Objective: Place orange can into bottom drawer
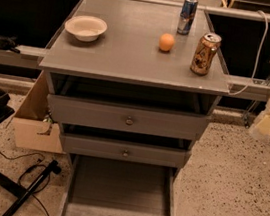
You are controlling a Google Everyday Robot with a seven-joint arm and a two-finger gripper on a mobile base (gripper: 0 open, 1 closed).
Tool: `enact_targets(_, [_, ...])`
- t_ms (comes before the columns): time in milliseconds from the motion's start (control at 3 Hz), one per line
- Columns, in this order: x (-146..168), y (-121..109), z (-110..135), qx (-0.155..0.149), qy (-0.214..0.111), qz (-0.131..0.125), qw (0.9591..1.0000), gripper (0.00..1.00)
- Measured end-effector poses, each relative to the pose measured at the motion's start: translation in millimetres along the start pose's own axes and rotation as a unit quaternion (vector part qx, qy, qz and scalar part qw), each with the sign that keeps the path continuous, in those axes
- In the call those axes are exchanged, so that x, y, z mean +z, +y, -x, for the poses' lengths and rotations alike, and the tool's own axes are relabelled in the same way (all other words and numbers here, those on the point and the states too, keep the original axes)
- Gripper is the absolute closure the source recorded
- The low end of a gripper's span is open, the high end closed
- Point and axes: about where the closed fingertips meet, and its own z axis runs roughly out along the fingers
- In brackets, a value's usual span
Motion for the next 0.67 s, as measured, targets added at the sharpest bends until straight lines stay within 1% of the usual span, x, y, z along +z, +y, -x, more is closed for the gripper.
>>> enact_targets(333, [9,-43,-15,0.081,-0.072,-0.021,0.9939,0.00])
enact_targets(667, [18,-110,-15,0.130,-0.208,-0.063,0.9674,0.00])
